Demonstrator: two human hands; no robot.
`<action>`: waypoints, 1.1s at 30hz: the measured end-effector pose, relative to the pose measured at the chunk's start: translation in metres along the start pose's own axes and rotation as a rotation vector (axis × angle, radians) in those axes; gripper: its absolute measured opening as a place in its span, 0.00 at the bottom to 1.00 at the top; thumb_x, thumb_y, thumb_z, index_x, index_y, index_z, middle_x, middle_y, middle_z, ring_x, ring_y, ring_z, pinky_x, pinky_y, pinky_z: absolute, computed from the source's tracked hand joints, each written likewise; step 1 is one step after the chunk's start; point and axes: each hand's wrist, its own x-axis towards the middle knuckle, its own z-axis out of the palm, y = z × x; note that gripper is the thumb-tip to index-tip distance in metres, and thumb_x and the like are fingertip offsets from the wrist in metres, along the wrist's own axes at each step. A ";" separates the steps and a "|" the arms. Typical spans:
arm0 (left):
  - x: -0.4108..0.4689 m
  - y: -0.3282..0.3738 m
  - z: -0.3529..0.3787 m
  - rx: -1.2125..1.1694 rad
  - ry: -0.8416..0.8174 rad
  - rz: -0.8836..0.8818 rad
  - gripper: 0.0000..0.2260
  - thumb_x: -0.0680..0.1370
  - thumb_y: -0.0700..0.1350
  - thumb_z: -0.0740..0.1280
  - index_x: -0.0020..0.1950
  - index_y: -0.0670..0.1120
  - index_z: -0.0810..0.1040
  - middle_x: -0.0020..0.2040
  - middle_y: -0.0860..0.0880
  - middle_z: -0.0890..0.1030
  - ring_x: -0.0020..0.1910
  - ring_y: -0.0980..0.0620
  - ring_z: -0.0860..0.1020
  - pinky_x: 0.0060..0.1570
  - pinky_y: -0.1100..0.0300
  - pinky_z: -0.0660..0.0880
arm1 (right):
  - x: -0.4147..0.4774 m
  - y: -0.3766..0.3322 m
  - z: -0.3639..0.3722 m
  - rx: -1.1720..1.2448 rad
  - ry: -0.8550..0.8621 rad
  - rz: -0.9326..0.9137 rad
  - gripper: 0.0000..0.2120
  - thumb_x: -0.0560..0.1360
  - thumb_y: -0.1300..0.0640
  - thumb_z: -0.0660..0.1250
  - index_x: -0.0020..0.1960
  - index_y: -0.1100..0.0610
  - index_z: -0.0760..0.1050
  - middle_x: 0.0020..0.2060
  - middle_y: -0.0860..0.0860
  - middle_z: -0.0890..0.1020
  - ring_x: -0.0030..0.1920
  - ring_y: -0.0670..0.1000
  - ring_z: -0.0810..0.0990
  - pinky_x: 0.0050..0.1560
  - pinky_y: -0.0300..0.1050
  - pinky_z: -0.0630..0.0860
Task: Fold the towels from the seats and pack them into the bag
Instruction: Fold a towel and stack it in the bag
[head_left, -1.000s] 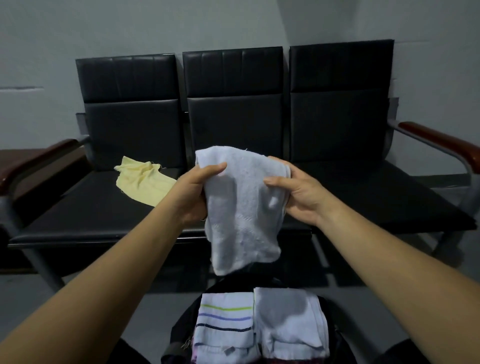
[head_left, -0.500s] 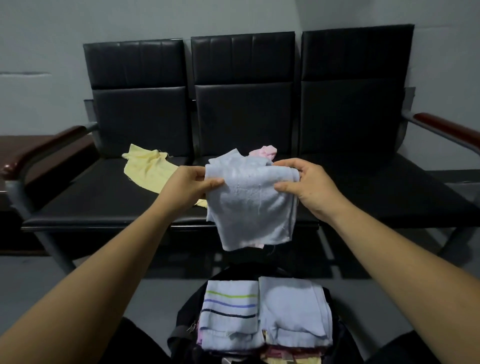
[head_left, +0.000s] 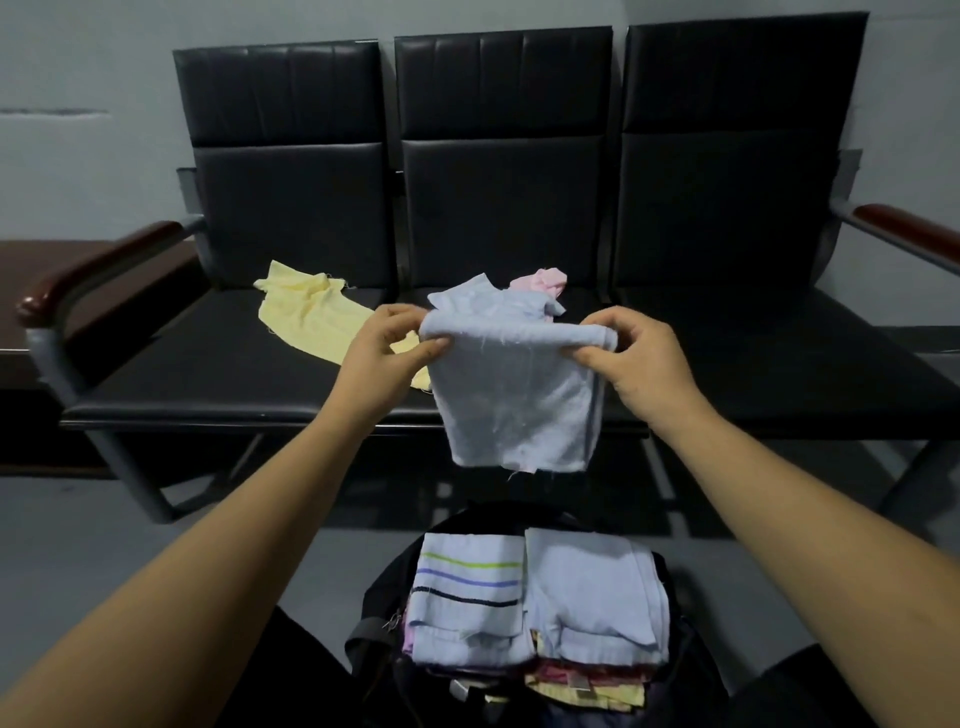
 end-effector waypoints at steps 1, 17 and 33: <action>-0.003 0.001 0.000 -0.090 -0.020 0.031 0.07 0.79 0.43 0.70 0.57 0.48 0.83 0.56 0.54 0.82 0.57 0.59 0.79 0.55 0.64 0.73 | 0.000 0.001 0.000 0.070 0.028 0.017 0.07 0.72 0.57 0.78 0.47 0.52 0.81 0.48 0.48 0.82 0.45 0.38 0.81 0.44 0.33 0.77; -0.015 -0.040 0.028 -0.329 0.076 -0.263 0.09 0.83 0.55 0.63 0.57 0.56 0.80 0.52 0.51 0.85 0.52 0.49 0.84 0.51 0.51 0.81 | -0.024 0.040 0.046 0.939 -0.252 0.640 0.21 0.78 0.51 0.68 0.67 0.62 0.78 0.59 0.60 0.84 0.60 0.59 0.83 0.61 0.56 0.79; -0.093 -0.204 0.060 -0.087 -0.480 -0.940 0.19 0.78 0.39 0.70 0.67 0.53 0.75 0.53 0.51 0.82 0.49 0.50 0.82 0.43 0.57 0.81 | -0.086 0.193 0.146 0.364 -0.152 1.125 0.09 0.76 0.65 0.72 0.55 0.68 0.79 0.52 0.63 0.84 0.55 0.62 0.83 0.63 0.58 0.78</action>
